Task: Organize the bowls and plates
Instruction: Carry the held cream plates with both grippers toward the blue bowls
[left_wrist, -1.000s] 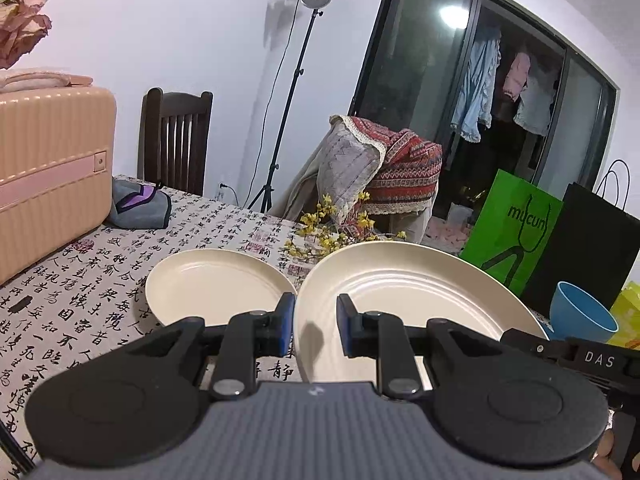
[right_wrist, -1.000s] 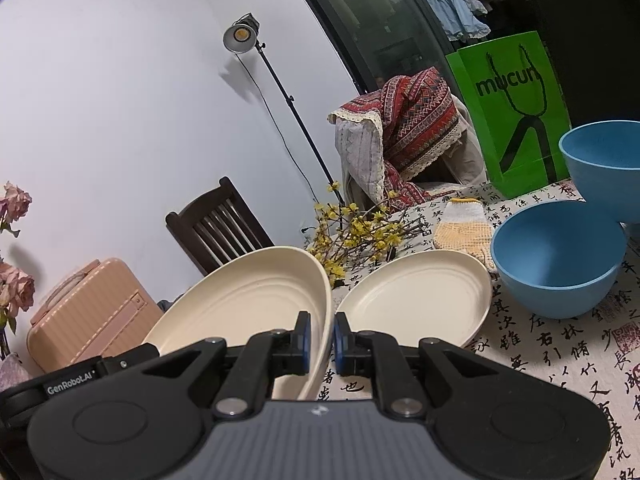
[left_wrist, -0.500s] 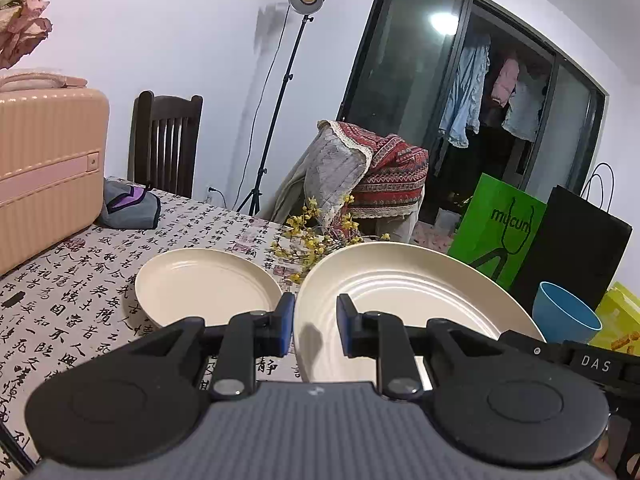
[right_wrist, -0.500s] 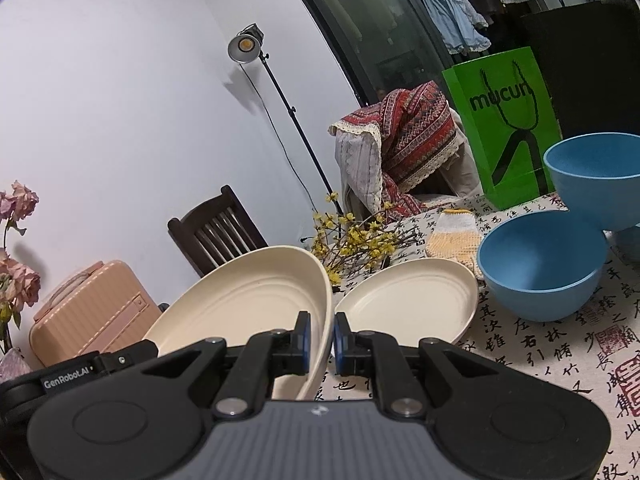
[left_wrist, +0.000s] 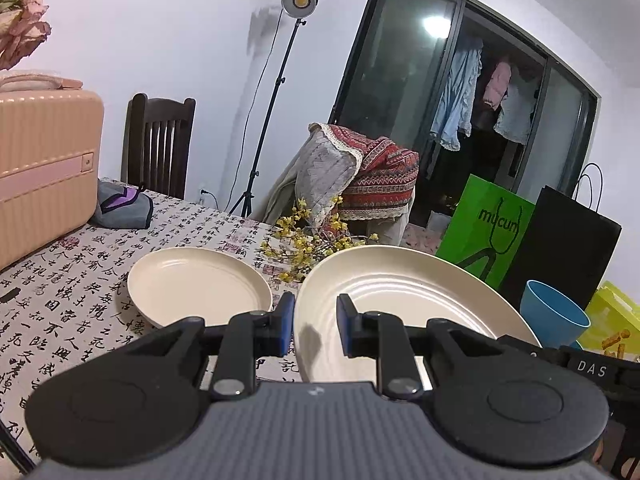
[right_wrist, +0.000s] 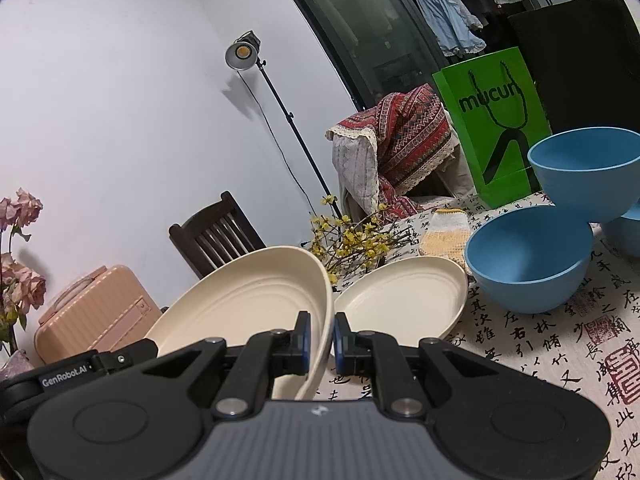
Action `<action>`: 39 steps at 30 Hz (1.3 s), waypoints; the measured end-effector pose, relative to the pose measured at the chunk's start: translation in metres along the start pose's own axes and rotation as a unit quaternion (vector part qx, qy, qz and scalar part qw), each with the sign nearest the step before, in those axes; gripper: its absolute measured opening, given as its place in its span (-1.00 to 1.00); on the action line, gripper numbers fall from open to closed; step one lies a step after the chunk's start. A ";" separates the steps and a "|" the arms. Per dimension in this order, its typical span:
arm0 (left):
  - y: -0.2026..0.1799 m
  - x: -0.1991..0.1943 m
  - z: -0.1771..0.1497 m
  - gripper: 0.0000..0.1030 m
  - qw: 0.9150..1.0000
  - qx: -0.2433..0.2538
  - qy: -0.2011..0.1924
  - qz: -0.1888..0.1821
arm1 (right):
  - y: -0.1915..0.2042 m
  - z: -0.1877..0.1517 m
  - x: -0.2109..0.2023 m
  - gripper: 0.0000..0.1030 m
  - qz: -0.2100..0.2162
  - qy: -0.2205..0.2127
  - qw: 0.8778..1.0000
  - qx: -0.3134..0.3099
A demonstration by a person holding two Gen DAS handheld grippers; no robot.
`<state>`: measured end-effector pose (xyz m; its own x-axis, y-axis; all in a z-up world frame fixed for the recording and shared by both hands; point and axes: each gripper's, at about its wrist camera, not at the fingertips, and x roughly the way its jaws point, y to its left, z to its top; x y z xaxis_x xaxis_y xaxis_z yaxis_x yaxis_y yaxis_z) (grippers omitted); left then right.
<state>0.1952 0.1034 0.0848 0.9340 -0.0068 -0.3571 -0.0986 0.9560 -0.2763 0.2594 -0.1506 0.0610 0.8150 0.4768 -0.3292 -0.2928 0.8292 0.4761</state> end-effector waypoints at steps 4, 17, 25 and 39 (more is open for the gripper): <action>-0.002 -0.002 -0.002 -0.57 1.000 -0.002 0.000 -0.005 | -0.003 -0.001 -0.005 -0.78 -0.001 -0.005 1.000 0.000; -0.008 -0.004 -0.007 -0.57 1.000 0.002 -0.002 -0.012 | -0.007 -0.004 -0.020 -0.78 -0.004 -0.018 1.000 -0.002; -0.013 -0.004 -0.011 -0.57 1.000 0.009 0.001 -0.015 | -0.015 -0.007 -0.026 -0.78 -0.006 -0.020 1.000 0.005; -0.020 -0.007 -0.020 -0.57 1.000 0.018 0.004 -0.017 | -0.016 -0.013 -0.040 -0.78 -0.015 -0.032 0.999 -0.002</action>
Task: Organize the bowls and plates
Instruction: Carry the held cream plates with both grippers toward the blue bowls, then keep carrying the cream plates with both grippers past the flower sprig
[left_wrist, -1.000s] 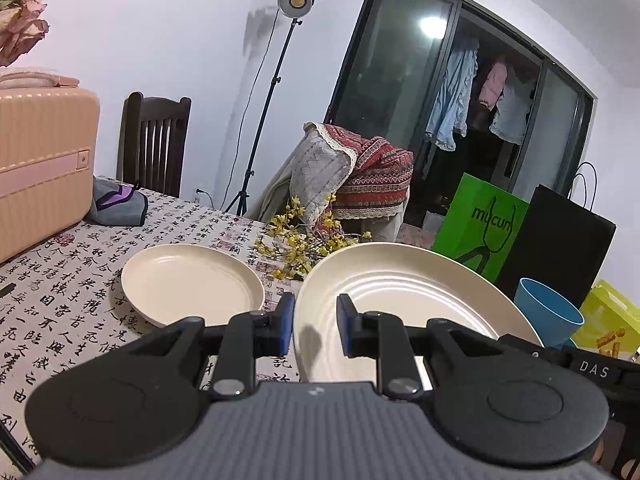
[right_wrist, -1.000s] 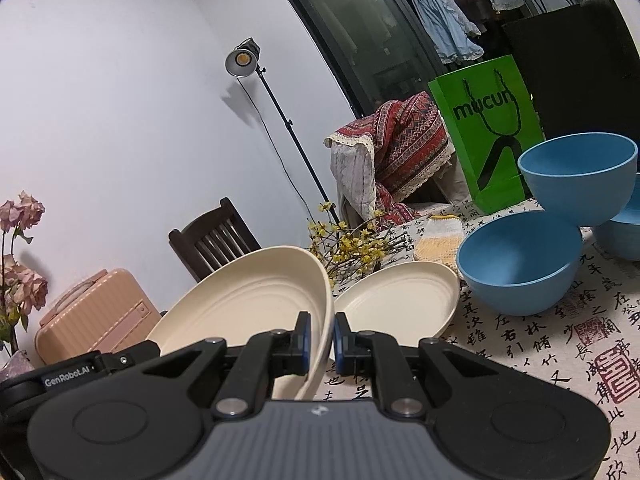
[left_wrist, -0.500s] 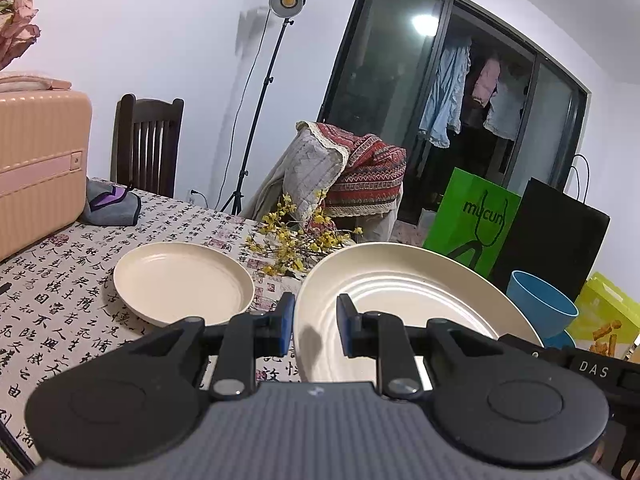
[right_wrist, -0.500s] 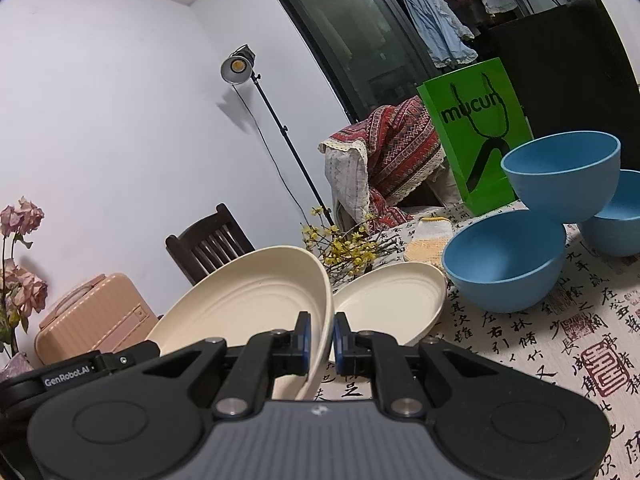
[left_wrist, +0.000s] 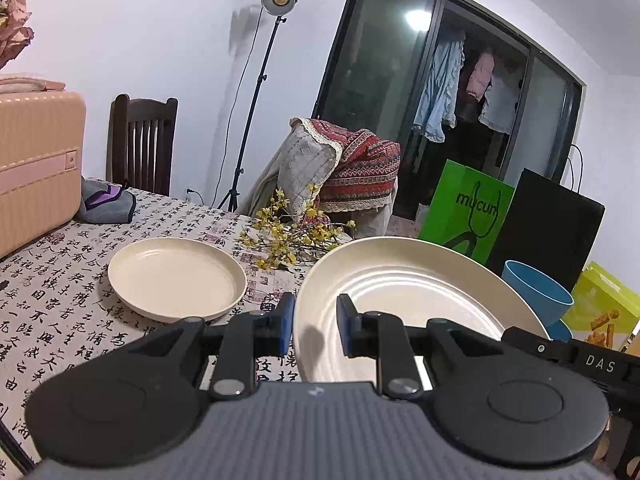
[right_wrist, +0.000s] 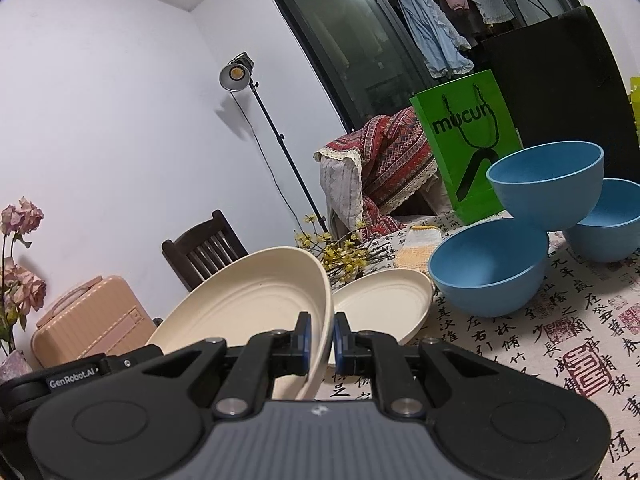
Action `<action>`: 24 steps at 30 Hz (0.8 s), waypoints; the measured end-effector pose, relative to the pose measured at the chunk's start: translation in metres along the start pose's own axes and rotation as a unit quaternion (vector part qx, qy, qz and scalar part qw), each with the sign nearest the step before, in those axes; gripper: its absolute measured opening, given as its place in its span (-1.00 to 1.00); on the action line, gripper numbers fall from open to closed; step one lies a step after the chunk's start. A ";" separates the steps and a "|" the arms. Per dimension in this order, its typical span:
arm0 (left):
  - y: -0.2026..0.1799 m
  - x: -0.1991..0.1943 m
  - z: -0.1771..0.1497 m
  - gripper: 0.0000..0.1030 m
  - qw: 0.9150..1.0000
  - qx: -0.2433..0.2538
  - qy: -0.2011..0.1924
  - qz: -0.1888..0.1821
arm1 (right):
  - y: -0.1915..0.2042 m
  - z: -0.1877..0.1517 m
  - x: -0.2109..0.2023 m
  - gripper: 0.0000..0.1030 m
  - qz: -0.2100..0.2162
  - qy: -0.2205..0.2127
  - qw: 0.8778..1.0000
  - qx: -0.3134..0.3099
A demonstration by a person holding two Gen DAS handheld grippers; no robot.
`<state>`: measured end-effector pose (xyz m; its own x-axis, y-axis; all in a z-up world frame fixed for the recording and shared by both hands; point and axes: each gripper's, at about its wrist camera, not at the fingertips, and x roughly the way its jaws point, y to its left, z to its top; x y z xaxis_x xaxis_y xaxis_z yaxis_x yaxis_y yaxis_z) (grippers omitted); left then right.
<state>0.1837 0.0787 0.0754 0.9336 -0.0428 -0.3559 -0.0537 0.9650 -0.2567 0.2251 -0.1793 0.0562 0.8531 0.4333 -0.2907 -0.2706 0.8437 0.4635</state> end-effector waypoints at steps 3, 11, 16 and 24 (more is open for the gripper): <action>-0.001 -0.002 -0.001 -0.57 1.000 0.001 0.000 -0.001 | -0.001 0.000 -0.002 -0.78 0.000 -0.001 1.000 0.003; -0.005 -0.006 -0.005 -0.57 1.000 0.006 -0.002 -0.002 | -0.002 -0.001 -0.007 -0.78 -0.002 -0.004 1.000 0.004; -0.007 -0.010 -0.007 -0.57 1.000 0.007 -0.003 -0.003 | -0.003 -0.004 -0.011 -0.78 -0.004 -0.006 1.000 0.004; -0.008 -0.015 -0.010 -0.57 1.000 0.005 -0.004 -0.003 | -0.004 -0.006 -0.015 -0.78 -0.004 -0.006 1.000 0.004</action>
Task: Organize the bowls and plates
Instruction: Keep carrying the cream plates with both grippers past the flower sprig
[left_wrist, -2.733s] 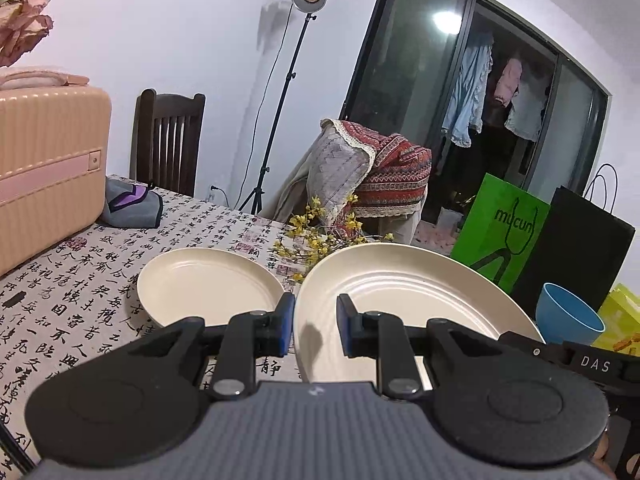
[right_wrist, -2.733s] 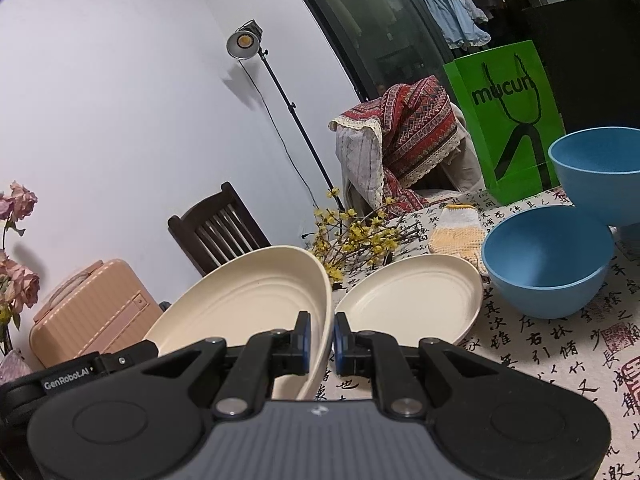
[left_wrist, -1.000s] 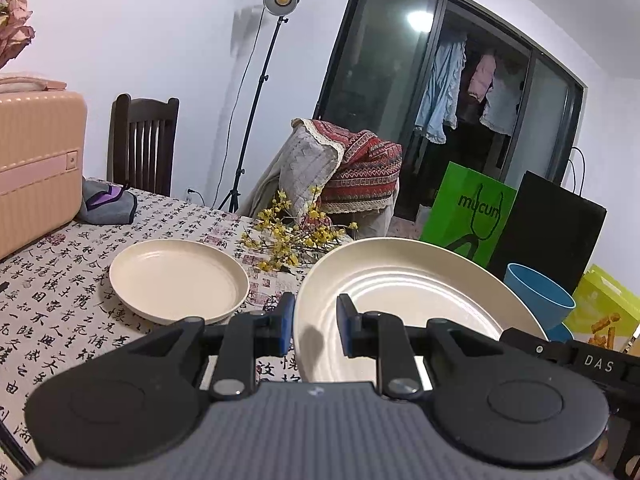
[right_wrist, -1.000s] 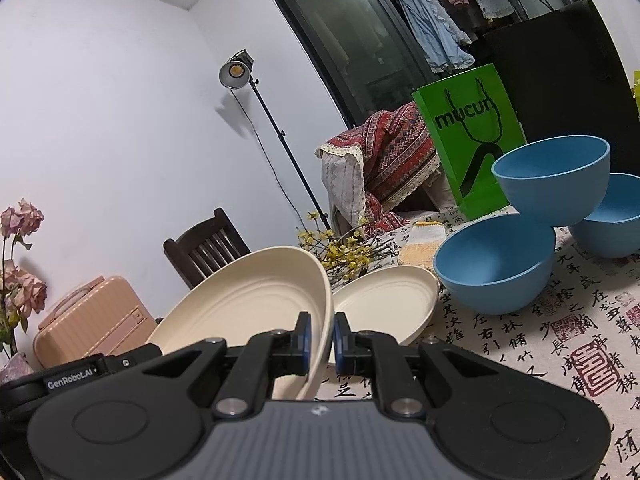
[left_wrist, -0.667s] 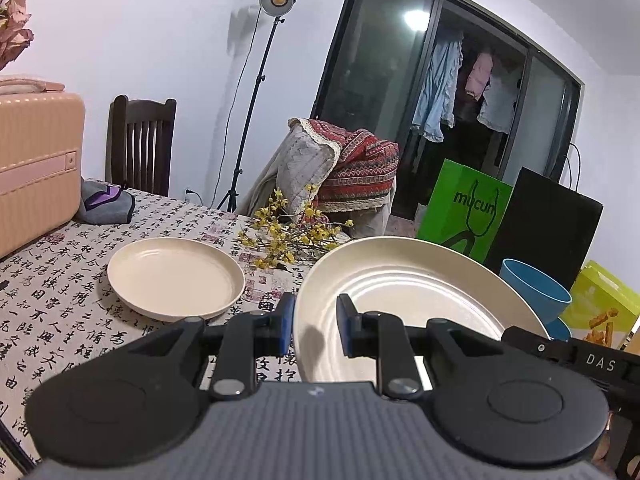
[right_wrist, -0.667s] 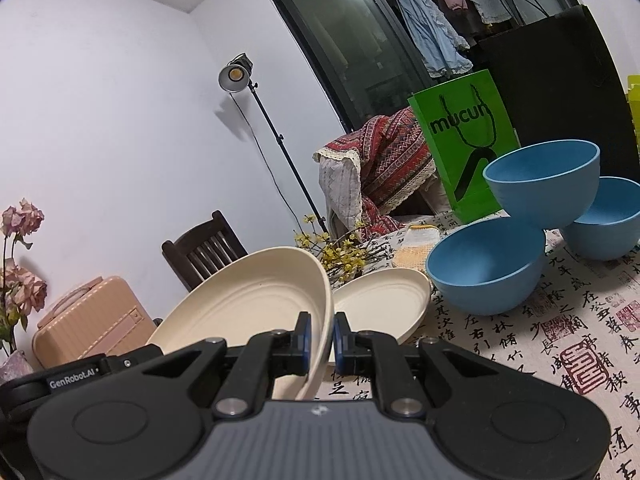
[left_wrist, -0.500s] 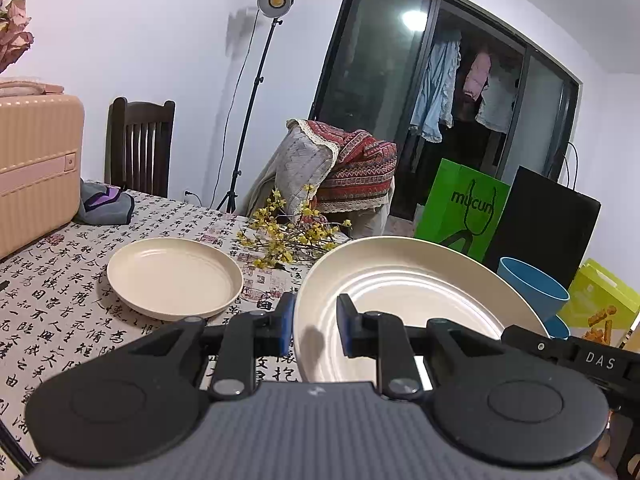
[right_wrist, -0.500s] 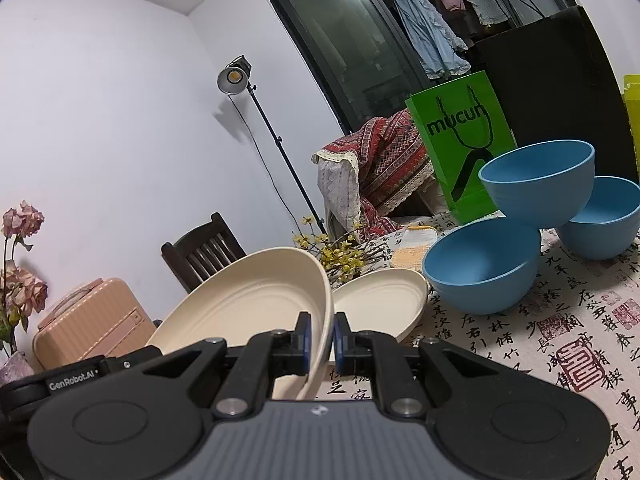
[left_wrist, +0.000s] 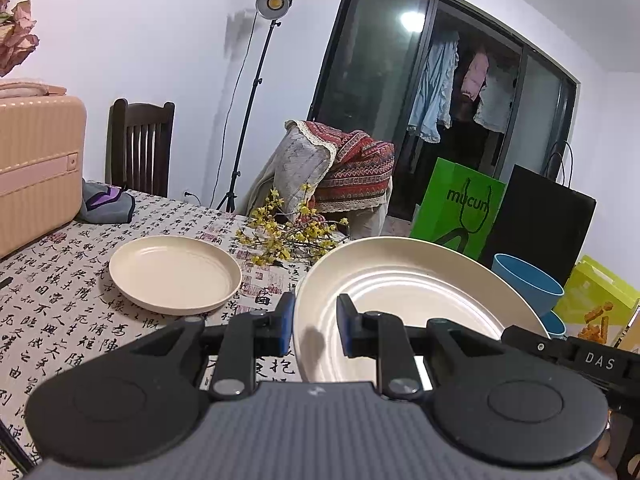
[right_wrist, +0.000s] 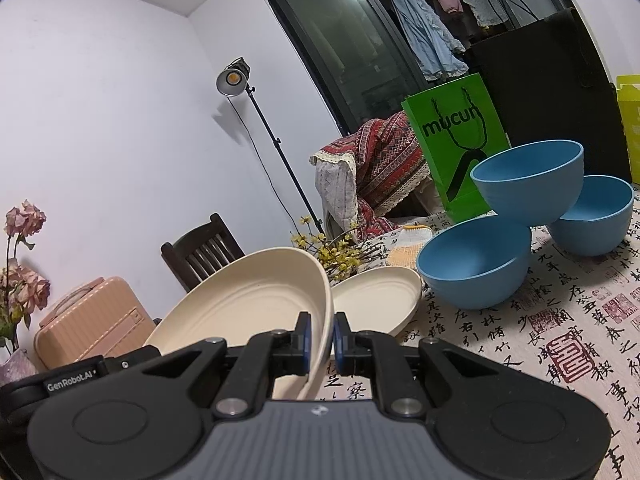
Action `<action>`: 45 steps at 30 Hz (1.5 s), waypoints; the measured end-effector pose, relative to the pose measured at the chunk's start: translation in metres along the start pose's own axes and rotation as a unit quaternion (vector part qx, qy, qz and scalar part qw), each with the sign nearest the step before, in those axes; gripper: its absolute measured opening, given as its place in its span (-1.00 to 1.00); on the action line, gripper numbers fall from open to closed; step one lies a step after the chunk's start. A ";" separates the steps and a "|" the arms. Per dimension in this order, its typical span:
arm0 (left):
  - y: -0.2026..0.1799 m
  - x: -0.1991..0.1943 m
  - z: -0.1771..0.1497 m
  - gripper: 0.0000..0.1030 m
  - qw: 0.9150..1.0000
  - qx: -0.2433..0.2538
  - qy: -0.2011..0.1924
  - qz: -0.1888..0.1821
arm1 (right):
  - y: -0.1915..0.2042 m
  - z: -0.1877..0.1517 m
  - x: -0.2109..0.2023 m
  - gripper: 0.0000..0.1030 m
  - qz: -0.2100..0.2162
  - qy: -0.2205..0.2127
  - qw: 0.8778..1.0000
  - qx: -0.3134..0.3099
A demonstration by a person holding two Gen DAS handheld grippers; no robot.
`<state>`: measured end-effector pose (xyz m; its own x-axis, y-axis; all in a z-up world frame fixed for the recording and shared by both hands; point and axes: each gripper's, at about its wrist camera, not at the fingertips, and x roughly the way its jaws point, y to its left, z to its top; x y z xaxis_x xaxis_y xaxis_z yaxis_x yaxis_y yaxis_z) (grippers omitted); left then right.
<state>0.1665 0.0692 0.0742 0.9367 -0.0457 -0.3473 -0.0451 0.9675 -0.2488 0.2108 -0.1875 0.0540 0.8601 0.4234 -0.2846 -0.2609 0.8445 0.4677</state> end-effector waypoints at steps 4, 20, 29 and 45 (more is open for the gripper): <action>-0.001 -0.003 -0.003 -0.57 1.000 0.001 0.001 -0.001 | -0.001 -0.001 -0.002 -0.78 -0.001 0.000 1.000 0.000; -0.007 -0.009 -0.006 -0.57 1.000 -0.001 0.002 0.002 | -0.001 -0.005 -0.010 -0.78 -0.004 -0.004 1.000 -0.014; -0.015 -0.016 -0.013 -0.57 1.000 0.018 -0.004 0.003 | -0.004 -0.006 -0.019 -0.78 0.000 -0.013 1.000 -0.015; -0.019 -0.030 -0.024 -0.57 1.000 0.007 -0.021 -0.008 | -0.011 -0.012 -0.036 -0.78 0.003 -0.020 1.000 -0.020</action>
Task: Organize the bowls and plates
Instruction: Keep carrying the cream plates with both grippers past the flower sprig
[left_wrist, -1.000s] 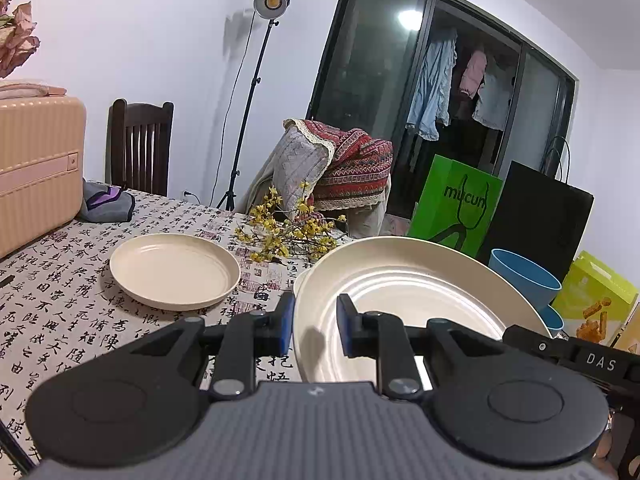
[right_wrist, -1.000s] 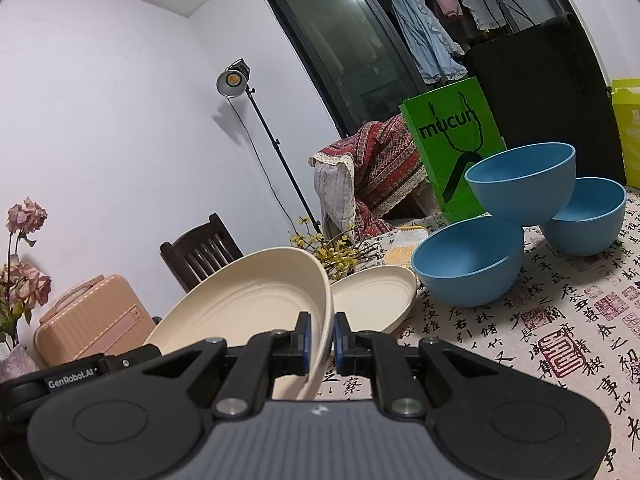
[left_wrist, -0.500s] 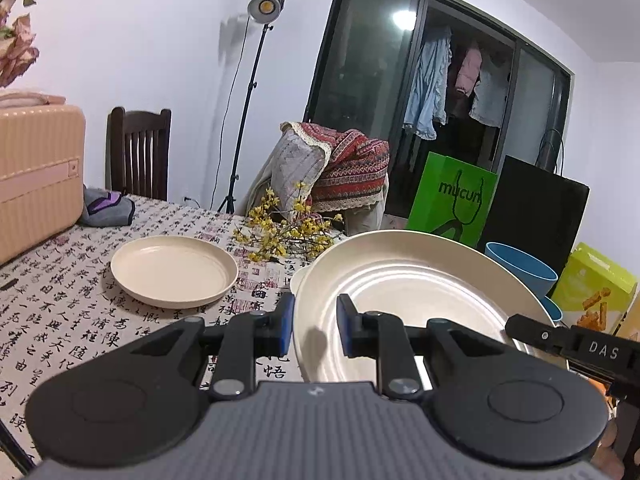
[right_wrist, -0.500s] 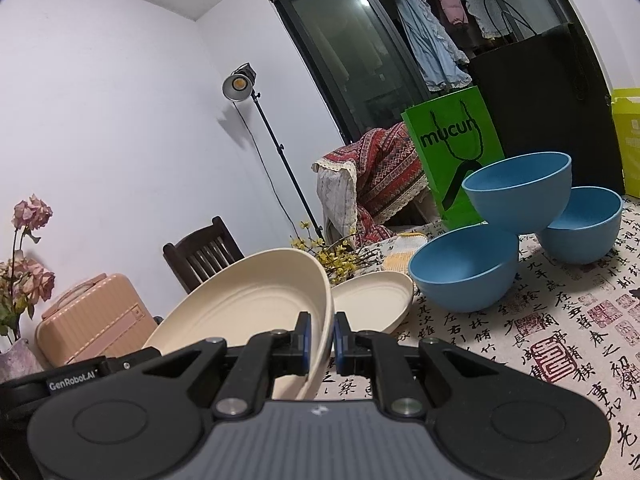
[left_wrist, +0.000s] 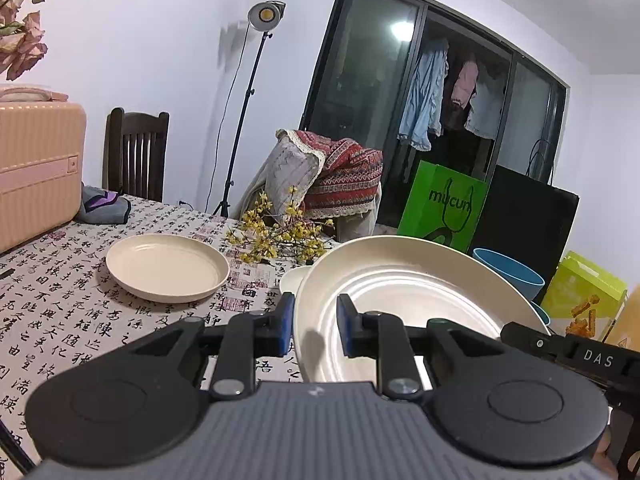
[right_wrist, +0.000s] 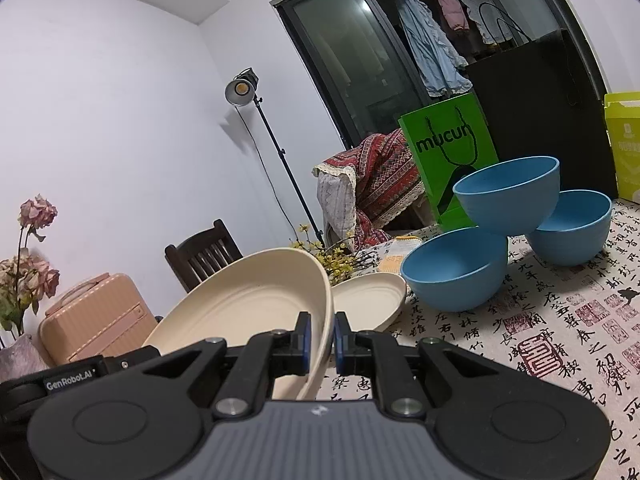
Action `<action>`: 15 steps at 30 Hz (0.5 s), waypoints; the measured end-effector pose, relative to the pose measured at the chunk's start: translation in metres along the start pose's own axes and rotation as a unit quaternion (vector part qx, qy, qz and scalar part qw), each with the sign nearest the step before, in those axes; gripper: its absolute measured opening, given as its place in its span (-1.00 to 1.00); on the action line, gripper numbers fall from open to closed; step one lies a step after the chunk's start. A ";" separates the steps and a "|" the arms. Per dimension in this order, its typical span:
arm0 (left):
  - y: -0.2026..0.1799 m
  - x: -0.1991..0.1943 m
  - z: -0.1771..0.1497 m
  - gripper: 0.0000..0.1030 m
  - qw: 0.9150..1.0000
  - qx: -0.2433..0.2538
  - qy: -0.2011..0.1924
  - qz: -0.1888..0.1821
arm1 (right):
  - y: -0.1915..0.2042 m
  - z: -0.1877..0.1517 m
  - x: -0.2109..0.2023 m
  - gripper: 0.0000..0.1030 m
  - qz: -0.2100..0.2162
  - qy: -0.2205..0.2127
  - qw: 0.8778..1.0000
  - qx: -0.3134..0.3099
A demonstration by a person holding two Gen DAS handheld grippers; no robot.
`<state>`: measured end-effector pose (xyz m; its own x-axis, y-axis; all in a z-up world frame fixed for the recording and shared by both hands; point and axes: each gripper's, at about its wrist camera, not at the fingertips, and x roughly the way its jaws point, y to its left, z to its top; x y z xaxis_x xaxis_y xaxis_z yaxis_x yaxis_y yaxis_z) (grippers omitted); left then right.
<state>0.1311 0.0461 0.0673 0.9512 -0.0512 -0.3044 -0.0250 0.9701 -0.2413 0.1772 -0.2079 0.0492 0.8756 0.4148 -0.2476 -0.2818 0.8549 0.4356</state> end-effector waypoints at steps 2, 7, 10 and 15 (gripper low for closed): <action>-0.002 -0.001 0.000 -0.57 1.000 0.003 -0.004 0.000 | -0.001 0.000 -0.001 -0.77 0.001 0.000 1.000 0.002; -0.003 -0.004 0.000 -0.57 1.000 0.004 -0.010 -0.001 | -0.003 0.000 -0.003 -0.77 0.004 -0.003 1.000 0.002; -0.004 -0.005 0.000 -0.57 1.000 0.006 -0.012 0.001 | -0.004 -0.001 -0.004 -0.77 0.006 -0.005 1.000 0.003; -0.007 -0.008 -0.001 -0.57 1.000 0.010 -0.017 0.003 | -0.005 -0.002 -0.007 -0.77 0.009 -0.007 1.000 0.002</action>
<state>0.1233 0.0400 0.0704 0.9609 -0.0385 -0.2743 -0.0242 0.9748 -0.2216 0.1713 -0.2144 0.0475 0.8760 0.4252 -0.2278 -0.2955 0.8463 0.4433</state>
